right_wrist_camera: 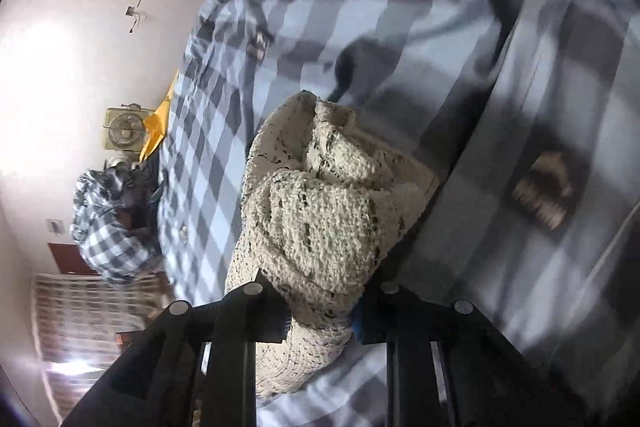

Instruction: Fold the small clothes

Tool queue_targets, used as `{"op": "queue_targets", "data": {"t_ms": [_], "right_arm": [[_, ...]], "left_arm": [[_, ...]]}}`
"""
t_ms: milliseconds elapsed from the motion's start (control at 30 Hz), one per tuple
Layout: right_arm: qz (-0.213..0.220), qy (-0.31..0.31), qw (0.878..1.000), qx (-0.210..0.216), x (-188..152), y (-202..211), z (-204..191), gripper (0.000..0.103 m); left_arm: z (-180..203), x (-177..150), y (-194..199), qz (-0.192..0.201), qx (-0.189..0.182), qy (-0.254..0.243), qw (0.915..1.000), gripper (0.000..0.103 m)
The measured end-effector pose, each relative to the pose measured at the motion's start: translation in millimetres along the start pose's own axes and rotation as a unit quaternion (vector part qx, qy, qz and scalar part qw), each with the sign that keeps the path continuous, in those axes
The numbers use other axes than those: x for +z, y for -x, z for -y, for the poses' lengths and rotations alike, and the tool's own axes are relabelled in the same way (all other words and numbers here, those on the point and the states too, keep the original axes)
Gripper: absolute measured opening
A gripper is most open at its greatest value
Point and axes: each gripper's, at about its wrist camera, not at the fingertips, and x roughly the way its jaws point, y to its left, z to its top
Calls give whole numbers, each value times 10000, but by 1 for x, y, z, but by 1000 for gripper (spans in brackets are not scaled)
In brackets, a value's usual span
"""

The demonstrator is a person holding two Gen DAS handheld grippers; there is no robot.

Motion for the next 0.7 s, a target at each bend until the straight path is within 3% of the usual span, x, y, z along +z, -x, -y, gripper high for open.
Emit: {"op": "queue_targets", "data": {"t_ms": [100, 167, 267, 367, 467, 500, 600, 667, 700], "right_arm": [[172, 302, 9993, -135, -5, 11, -23, 18], [363, 913, 9950, -184, -13, 15, -58, 17], [785, 2105, 9743, -187, -41, 21, -123, 17], [1031, 3412, 9343, -31, -93, 15, -200, 17], [821, 4513, 8883, 236, -157, -12, -258, 18], [617, 4954, 8658, 336, -187, -30, -276, 18], [-332, 5720, 8186, 403, -250, -93, -289, 18], [-1180, 5961, 7942, -9, -290, -161, -270, 20], [-1697, 5992, 7811, -445, -306, -203, -250, 23]], "left_arm": [[0, 1, 0, -9, -32, 11, 10000, 103], [-1, 2, 0, -5, -4, 32, 10000, 103], [-6, 5, 1, 27, 9, 151, 9999, 103], [-17, 6, 3, 81, -11, 383, 9992, 103], [-36, 9, 11, 207, 14, 744, 9970, 103], [-44, 10, 14, 271, 44, 866, 9959, 103], [-76, 11, 26, 498, 253, 1378, 9889, 103], [-96, 11, 29, 551, 482, 1650, 9836, 103], [-102, 10, 29, 539, 583, 1729, 9817, 103]]}}
